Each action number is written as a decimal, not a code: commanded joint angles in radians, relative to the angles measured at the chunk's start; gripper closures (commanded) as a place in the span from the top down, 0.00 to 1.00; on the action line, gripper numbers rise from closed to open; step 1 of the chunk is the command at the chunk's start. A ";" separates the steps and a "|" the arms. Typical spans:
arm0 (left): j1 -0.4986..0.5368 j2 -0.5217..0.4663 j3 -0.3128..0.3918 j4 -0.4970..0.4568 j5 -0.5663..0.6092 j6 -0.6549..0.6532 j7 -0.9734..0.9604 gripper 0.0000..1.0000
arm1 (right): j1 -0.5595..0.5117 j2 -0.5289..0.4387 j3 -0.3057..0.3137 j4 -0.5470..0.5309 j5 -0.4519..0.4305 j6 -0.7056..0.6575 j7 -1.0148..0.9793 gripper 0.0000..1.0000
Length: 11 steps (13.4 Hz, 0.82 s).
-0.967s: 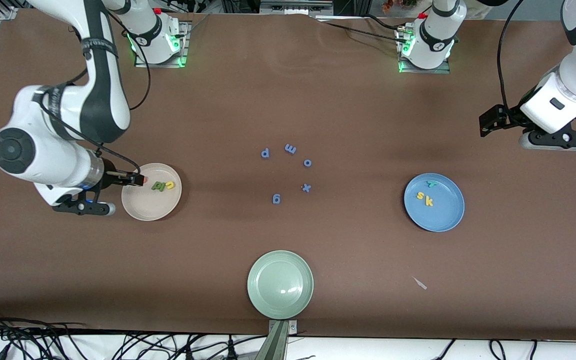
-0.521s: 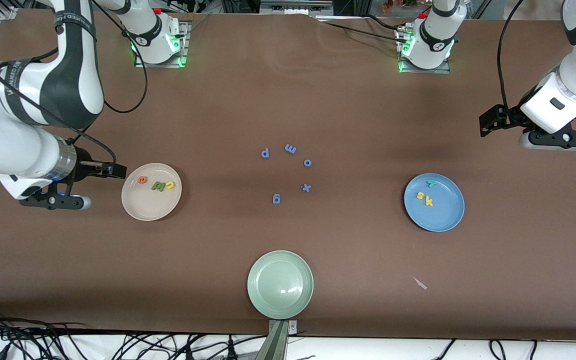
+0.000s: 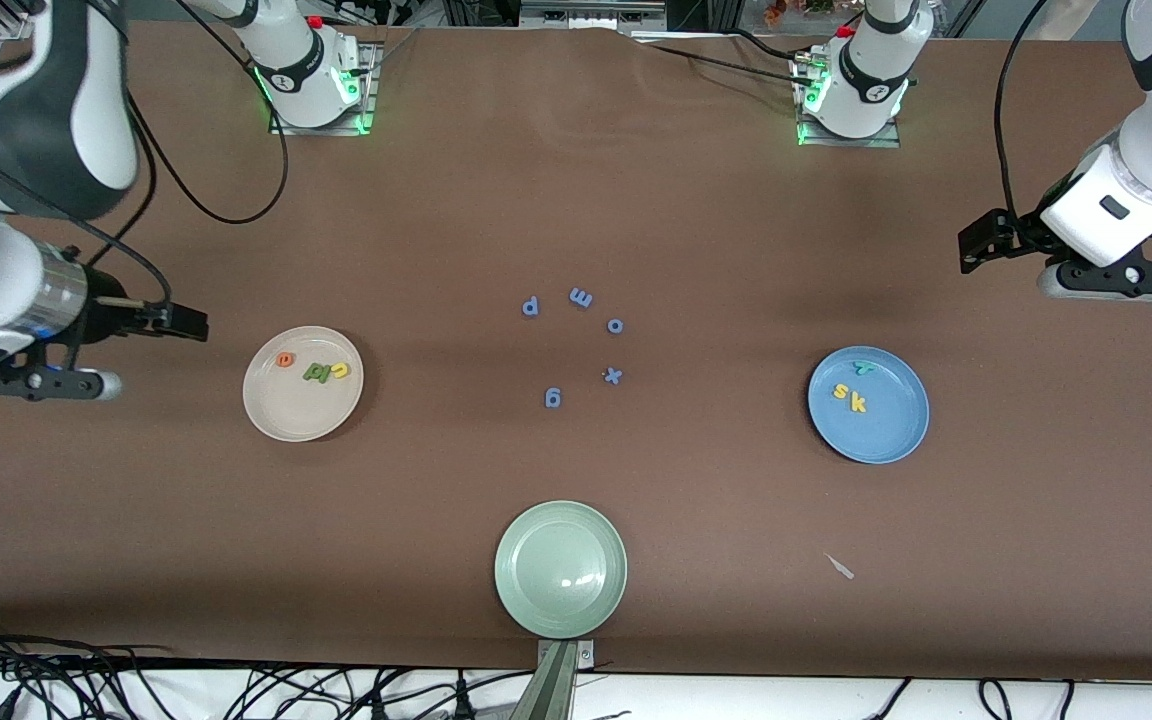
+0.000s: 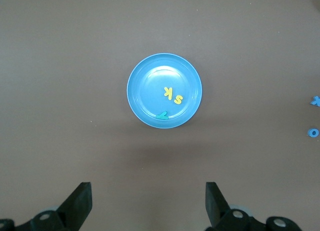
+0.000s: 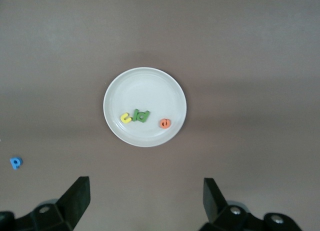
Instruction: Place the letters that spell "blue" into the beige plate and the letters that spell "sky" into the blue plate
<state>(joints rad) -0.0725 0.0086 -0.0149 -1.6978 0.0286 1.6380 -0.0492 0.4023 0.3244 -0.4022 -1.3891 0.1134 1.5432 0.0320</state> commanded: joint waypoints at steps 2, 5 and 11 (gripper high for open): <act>0.007 0.010 -0.002 0.027 -0.016 -0.021 0.026 1.00 | -0.284 -0.174 0.320 -0.091 -0.101 -0.034 -0.010 1.00; 0.007 0.010 -0.002 0.027 -0.016 -0.021 0.026 1.00 | -0.298 -0.286 0.341 -0.189 -0.110 -0.035 -0.006 1.00; 0.007 0.010 -0.002 0.027 -0.016 -0.021 0.026 1.00 | -0.290 -0.262 0.338 -0.151 -0.141 -0.038 -0.012 1.00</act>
<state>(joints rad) -0.0726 0.0088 -0.0149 -1.6968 0.0286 1.6374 -0.0492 0.1196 0.0657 -0.0753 -1.5449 -0.0011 1.5009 0.0307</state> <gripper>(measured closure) 0.000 0.000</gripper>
